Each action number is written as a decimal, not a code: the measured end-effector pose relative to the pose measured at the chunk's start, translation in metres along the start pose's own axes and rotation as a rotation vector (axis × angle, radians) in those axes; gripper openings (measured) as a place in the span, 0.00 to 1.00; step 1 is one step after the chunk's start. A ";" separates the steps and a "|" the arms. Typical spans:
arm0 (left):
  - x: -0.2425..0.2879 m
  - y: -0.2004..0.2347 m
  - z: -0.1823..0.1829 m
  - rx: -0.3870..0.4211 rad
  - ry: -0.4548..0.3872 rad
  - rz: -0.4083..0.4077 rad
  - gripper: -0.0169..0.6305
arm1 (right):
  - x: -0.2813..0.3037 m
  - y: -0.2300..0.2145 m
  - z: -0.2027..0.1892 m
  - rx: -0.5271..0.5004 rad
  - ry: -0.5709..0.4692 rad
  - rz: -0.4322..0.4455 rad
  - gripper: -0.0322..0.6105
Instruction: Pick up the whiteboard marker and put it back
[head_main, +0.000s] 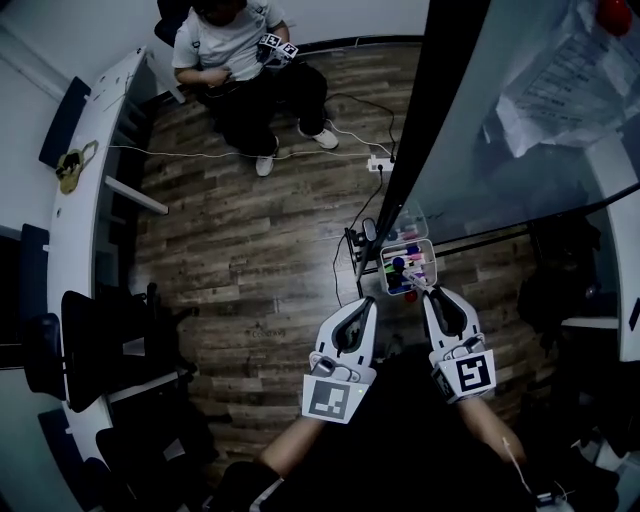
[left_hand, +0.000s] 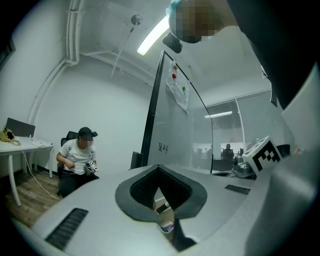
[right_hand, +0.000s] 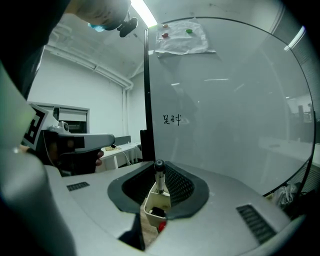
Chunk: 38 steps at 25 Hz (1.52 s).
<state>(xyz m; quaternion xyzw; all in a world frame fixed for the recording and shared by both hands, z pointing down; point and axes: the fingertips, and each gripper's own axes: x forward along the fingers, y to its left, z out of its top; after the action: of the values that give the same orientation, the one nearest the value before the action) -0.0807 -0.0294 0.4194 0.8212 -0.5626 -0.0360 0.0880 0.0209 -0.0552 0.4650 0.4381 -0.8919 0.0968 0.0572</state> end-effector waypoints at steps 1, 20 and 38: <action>0.001 0.002 0.000 0.000 0.004 -0.002 0.03 | 0.001 0.000 -0.005 -0.007 0.013 0.007 0.17; 0.014 0.030 -0.007 -0.044 0.031 -0.011 0.03 | 0.037 0.004 -0.028 0.003 0.096 -0.013 0.17; 0.015 0.060 -0.013 -0.085 0.043 0.017 0.03 | 0.064 0.014 -0.047 -0.026 0.167 -0.010 0.17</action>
<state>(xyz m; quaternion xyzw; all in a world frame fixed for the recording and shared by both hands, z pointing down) -0.1279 -0.0628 0.4438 0.8125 -0.5656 -0.0415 0.1350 -0.0285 -0.0861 0.5208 0.4323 -0.8829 0.1210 0.1378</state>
